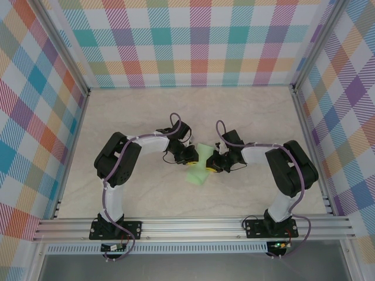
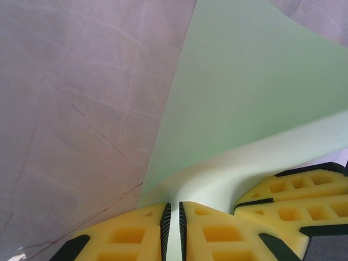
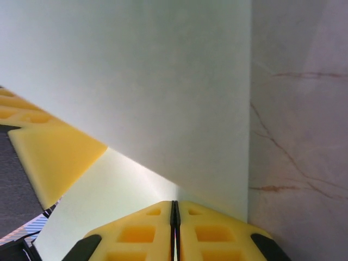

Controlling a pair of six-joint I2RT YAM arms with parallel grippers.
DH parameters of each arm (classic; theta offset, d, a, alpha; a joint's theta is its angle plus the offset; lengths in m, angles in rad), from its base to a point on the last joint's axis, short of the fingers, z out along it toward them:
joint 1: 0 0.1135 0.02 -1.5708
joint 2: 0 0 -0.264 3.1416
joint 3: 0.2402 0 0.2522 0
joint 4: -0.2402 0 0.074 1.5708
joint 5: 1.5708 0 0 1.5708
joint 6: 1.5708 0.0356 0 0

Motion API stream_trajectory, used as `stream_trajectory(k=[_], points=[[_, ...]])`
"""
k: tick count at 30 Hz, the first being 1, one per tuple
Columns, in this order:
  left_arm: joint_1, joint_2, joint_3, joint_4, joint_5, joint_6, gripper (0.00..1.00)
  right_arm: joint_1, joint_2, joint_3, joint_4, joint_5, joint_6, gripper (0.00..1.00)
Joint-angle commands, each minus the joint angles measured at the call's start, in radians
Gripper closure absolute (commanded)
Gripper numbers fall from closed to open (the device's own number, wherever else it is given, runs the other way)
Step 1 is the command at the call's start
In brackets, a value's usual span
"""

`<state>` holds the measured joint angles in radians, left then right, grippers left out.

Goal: Fold a paper plane with a square sheet of paper (pick it up from the middle)
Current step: Fold the square sheet of paper in half at the center of the table.

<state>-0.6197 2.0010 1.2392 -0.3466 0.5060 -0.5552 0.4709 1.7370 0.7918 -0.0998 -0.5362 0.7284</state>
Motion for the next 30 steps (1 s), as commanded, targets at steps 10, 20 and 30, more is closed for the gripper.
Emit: stream_trajectory(k=[10,20,30], points=[[-0.009,0.043,-0.026,-0.09,-0.081,0.038,0.84,0.016,-0.124,-0.026,0.031,-0.041,0.084,0.92],[-0.009,0.049,-0.023,-0.095,-0.077,0.042,0.85,0.038,-0.02,-0.09,0.103,-0.033,0.092,0.95],[-0.009,0.051,-0.011,-0.112,-0.083,0.052,0.85,0.037,-0.072,-0.141,0.126,-0.015,0.091,0.94]])
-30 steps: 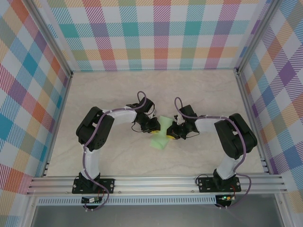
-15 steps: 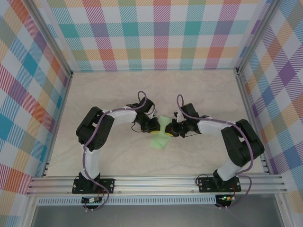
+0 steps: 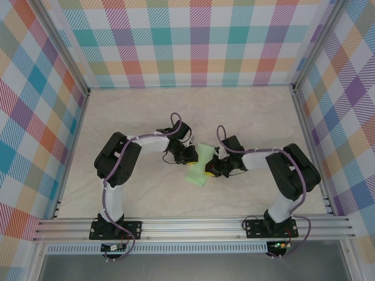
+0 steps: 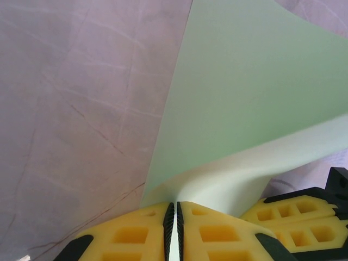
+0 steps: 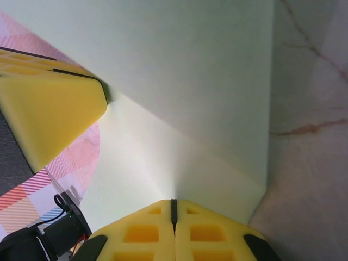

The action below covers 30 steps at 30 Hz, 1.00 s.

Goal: Fold a paper plane with a square sheet of paper (pick it up from the middle)
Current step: Fold the square sheet of paper in half at the center of the table.

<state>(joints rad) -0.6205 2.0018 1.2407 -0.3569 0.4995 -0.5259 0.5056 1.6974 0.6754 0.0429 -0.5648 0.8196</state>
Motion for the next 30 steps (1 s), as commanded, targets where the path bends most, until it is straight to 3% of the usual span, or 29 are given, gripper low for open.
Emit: stream_trajectory(k=[1,9,16,20,30], points=[[-0.008,0.052,-0.012,-0.103,-0.074,0.023,0.85,0.003,-0.049,-0.024,-0.01,0.004,0.005,0.94],[-0.008,0.058,-0.007,-0.105,-0.07,0.024,0.85,0.007,-0.127,-0.073,0.07,-0.027,0.059,0.93],[-0.008,0.062,-0.008,-0.106,-0.068,0.028,0.85,0.021,-0.032,-0.096,0.117,-0.039,0.061,0.94],[-0.007,0.066,-0.004,-0.116,-0.069,0.033,0.86,0.022,-0.003,-0.092,0.038,0.013,0.017,0.94],[-0.008,0.069,-0.001,-0.119,-0.072,0.034,0.86,0.046,-0.145,-0.078,0.021,-0.011,0.019,0.92]])
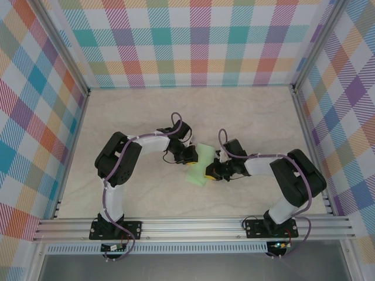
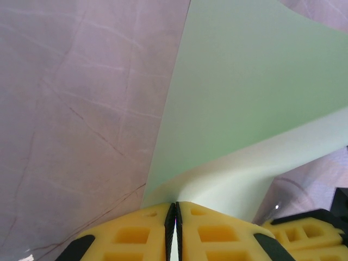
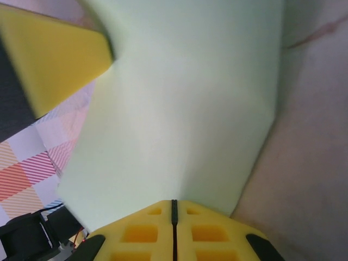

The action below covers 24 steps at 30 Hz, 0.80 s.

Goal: Fold a paper plane with a square sheet of paper (pick it up from the middle)
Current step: Fold the square sheet of paper in half at the center of the table.

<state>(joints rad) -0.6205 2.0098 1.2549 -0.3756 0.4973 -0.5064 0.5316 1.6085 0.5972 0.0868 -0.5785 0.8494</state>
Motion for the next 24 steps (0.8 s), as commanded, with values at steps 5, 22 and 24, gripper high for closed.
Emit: stream_trajectory(k=[5,22,24], points=[[-0.008,0.061,-0.015,-0.103,-0.069,0.018,0.86,0.053,-0.036,0.002,-0.011,0.021,0.003,0.93],[-0.008,0.056,-0.014,-0.108,-0.069,0.022,0.86,0.065,-0.056,-0.041,0.001,0.059,0.024,0.94],[-0.008,0.058,-0.013,-0.109,-0.069,0.022,0.86,0.07,-0.077,-0.054,0.017,0.054,0.032,0.93]])
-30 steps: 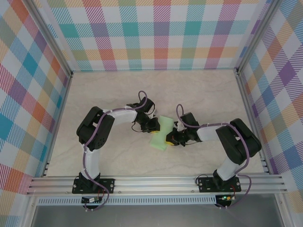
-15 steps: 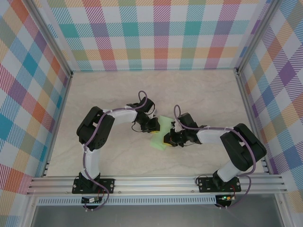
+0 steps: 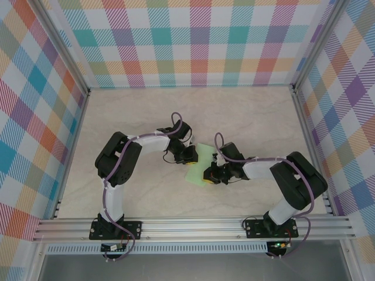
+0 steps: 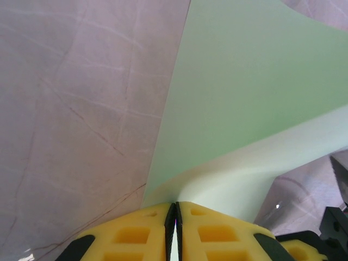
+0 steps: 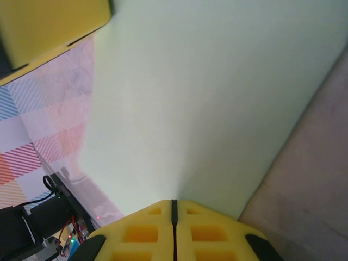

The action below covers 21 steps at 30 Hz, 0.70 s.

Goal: Fold a paper plane with a square sheet of paper (pick it up from the middle)
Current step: Fold the square sheet of paper in half at the center of the table.

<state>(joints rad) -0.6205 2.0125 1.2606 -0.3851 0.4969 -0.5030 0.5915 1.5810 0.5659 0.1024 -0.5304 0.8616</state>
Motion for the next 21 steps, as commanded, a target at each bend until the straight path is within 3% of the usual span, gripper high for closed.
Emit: stream_trajectory(k=[1,6,15,21], points=[[-0.008,0.056,-0.019,-0.099,-0.069,0.018,0.86,0.011,-0.052,-0.028,0.009,0.003,0.023,0.93],[-0.008,0.06,-0.017,-0.103,-0.068,0.02,0.86,0.039,-0.023,-0.048,0.08,-0.026,0.052,0.93],[-0.008,0.069,-0.011,-0.105,-0.067,0.023,0.86,0.056,0.062,-0.054,0.019,0.041,0.019,0.94],[-0.008,0.063,-0.007,-0.115,-0.069,0.027,0.86,0.056,-0.035,-0.048,0.01,0.024,0.032,0.94]])
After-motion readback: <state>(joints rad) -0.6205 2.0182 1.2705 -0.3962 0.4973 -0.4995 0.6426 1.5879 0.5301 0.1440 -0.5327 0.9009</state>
